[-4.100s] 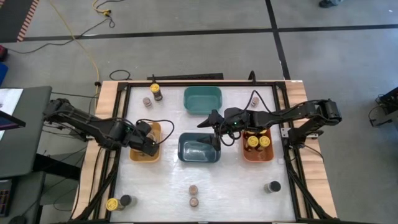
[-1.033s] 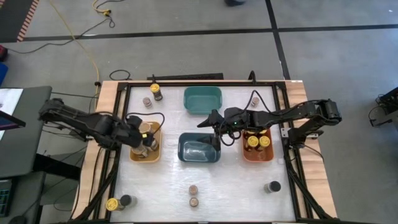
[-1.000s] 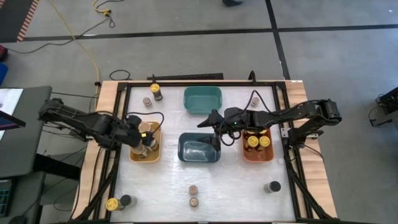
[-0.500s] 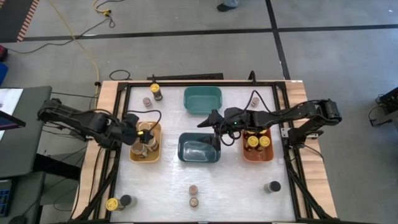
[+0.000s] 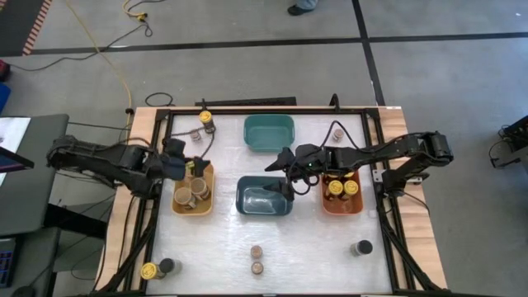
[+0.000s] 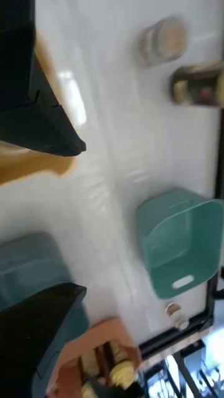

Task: Sort spices by type
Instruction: Put the brown seasoning bottle into the green bin

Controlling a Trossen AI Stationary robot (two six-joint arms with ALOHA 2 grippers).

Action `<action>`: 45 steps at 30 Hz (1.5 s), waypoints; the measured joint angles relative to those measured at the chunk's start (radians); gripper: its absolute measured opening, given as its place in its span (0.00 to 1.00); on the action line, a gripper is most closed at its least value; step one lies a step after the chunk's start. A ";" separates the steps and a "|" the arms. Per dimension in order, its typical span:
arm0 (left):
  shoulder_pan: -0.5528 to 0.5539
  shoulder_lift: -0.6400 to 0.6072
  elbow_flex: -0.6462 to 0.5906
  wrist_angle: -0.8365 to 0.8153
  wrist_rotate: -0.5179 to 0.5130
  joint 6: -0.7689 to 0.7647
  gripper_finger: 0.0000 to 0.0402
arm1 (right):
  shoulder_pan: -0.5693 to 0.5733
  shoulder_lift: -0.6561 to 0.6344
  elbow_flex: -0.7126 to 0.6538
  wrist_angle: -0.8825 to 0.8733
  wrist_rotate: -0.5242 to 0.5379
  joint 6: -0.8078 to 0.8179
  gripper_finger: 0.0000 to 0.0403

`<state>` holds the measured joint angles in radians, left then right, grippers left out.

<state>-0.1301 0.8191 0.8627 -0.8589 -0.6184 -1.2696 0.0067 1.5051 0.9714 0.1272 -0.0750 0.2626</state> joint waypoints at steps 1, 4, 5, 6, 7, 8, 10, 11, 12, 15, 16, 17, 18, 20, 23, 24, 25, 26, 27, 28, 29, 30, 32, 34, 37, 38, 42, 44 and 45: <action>0.035 -0.006 0.000 0.006 0.008 0.039 0.84 | -0.001 0.000 0.000 0.000 0.000 0.000 0.91; 0.156 -0.014 0.000 0.016 0.062 0.164 0.84 | -0.009 0.000 0.000 0.000 0.000 0.000 0.91; 0.205 -0.014 0.000 0.017 0.099 0.200 0.84 | -0.012 0.000 0.000 0.000 0.000 0.000 0.91; 0.256 -0.014 0.000 0.017 0.139 0.240 0.84 | -0.016 0.000 0.000 0.000 0.000 0.001 0.91; 0.310 -0.010 0.000 0.018 0.179 0.286 0.84 | -0.018 0.000 0.000 0.000 0.000 0.002 0.91; 0.364 -0.002 0.000 0.021 0.221 0.335 0.84 | -0.024 0.000 0.000 0.000 0.001 0.006 0.91; 0.475 0.014 0.000 0.029 0.295 0.423 0.84 | -0.032 0.000 0.000 -0.001 0.012 0.039 0.91; 0.532 0.027 0.000 0.036 0.334 0.462 0.84 | -0.037 0.000 0.000 -0.001 0.019 0.056 0.91; 0.587 0.040 0.000 0.049 0.376 0.496 0.84 | -0.043 0.000 0.000 0.000 0.022 0.071 0.91; 0.736 0.095 0.000 0.074 0.513 0.606 0.83 | -0.057 0.000 0.000 -0.001 0.026 0.089 0.91; 0.776 0.118 0.000 0.072 0.549 0.642 0.82 | -0.063 0.000 0.000 -0.001 0.028 0.089 0.91; 0.812 0.141 0.000 0.069 0.579 0.678 0.81 | -0.067 0.000 0.000 -0.001 0.029 0.089 0.91; 0.844 0.164 0.000 0.066 0.602 0.714 0.80 | -0.070 0.000 0.000 -0.001 0.029 0.094 0.91; 0.899 0.207 0.001 0.065 0.642 0.783 0.78 | -0.076 0.000 0.000 -0.002 0.029 0.113 0.91; 0.962 0.269 0.028 0.058 0.666 0.870 0.75 | -0.084 0.000 0.000 -0.004 0.029 0.130 0.91; 0.977 0.291 0.044 0.059 0.666 0.899 0.74 | -0.088 0.000 0.000 -0.004 0.029 0.130 0.91; 0.991 0.312 0.059 0.055 0.667 0.926 0.74 | -0.090 0.000 0.000 -0.004 0.029 0.130 0.91; 1.003 0.335 0.076 0.047 0.667 0.953 0.73 | -0.095 0.000 0.000 -0.004 0.029 0.130 0.91; 1.014 0.359 0.093 0.034 0.667 0.975 0.73 | -0.097 0.000 0.000 -0.004 0.029 0.132 0.91; 1.022 0.382 0.109 0.019 0.667 0.995 0.73 | -0.101 0.000 0.000 -0.004 0.029 0.133 0.91; 1.030 0.405 0.125 -0.004 0.667 1.013 0.73 | -0.103 0.000 0.000 -0.004 0.029 0.133 0.91; 1.038 0.430 0.139 -0.036 0.667 1.028 0.73 | -0.105 0.000 0.000 -0.004 0.029 0.133 0.91; 1.055 0.475 0.152 -0.083 0.665 1.071 0.73 | -0.109 0.000 0.000 -0.004 0.029 0.133 0.91; 1.068 0.509 0.153 -0.088 0.657 1.105 0.73 | -0.115 0.000 0.000 -0.004 0.029 0.133 0.91; 1.081 0.551 0.154 -0.074 0.646 1.134 0.73 | -0.115 0.000 0.000 -0.004 0.029 0.132 0.91; 1.085 0.564 0.154 -0.065 0.643 1.144 0.73 | -0.115 0.000 0.000 -0.004 0.036 0.132 0.91; 1.092 0.605 0.154 -0.034 0.638 1.172 0.73 | -0.115 0.000 0.000 -0.004 0.075 0.132 0.91; 1.093 0.625 0.154 -0.029 0.634 1.180 0.73 | -0.119 0.000 0.000 -0.004 0.078 0.132 0.91; 1.093 0.635 0.154 -0.028 0.630 1.180 0.73 | -0.121 0.000 0.000 -0.005 0.078 0.132 0.91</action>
<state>0.9627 1.4545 1.0172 -0.8870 0.0121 -0.0897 -0.1139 1.5051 0.9714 0.1226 0.0032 0.3946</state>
